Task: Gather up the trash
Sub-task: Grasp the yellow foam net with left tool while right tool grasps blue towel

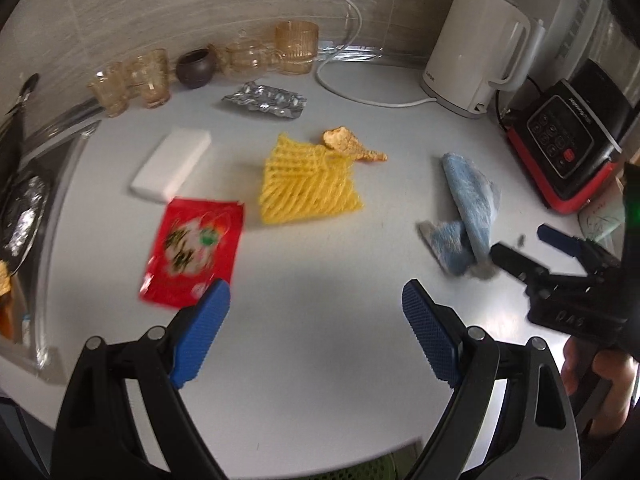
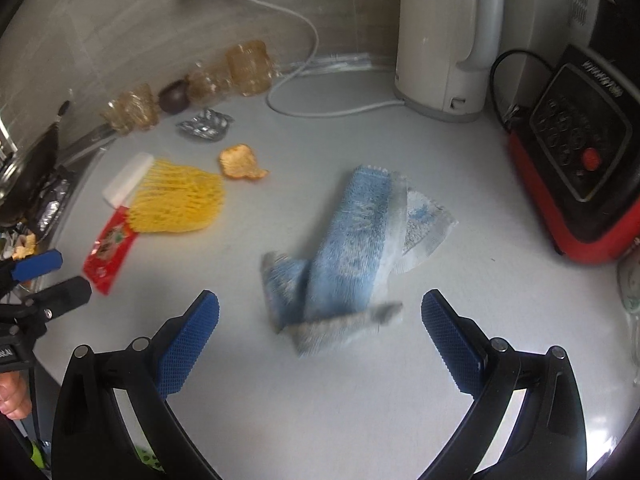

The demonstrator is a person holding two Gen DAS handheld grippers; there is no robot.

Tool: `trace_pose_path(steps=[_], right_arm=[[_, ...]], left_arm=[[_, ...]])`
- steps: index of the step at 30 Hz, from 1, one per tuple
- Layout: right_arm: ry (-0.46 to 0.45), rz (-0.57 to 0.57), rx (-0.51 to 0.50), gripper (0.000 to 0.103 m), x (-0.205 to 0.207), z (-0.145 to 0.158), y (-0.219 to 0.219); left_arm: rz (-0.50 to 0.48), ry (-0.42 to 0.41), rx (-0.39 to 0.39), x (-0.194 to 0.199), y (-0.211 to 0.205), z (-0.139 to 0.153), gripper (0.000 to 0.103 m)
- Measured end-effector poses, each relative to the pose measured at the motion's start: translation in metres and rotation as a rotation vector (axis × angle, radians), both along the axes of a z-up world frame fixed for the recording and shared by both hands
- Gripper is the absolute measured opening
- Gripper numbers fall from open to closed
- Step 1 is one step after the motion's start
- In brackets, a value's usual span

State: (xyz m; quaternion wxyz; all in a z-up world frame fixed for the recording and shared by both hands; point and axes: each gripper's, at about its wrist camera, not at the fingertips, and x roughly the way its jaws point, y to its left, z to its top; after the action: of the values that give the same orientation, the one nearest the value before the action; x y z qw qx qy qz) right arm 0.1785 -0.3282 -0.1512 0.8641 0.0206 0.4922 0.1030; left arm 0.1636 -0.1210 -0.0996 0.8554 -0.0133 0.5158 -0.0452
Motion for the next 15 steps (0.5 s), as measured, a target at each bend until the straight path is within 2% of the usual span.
trace_pose_path(steps=[7,9,11,12,15], right_arm=[[0.052,0.008,-0.061,0.1,0.036,-0.042,0.009],[0.055,0.007,-0.062,0.094,0.04,-0.046,0.009],[0.073,0.011,-0.058,0.082,0.044,-0.051,0.009],[0.068,0.011,-0.063,0.08,0.043,-0.051,0.01],[0.05,0.014,-0.11,0.059,0.045,-0.049,0.011]], left_arm=[[0.032,0.027,-0.016,0.052,-0.004,-0.022,0.084],[0.032,0.037,-0.007,0.064,-0.007,-0.028,0.084],[0.032,0.047,0.013,0.076,-0.011,-0.035,0.084],[0.034,0.051,0.019,0.08,-0.012,-0.039,0.084],[0.055,0.073,0.015,0.094,-0.011,-0.049,0.084]])
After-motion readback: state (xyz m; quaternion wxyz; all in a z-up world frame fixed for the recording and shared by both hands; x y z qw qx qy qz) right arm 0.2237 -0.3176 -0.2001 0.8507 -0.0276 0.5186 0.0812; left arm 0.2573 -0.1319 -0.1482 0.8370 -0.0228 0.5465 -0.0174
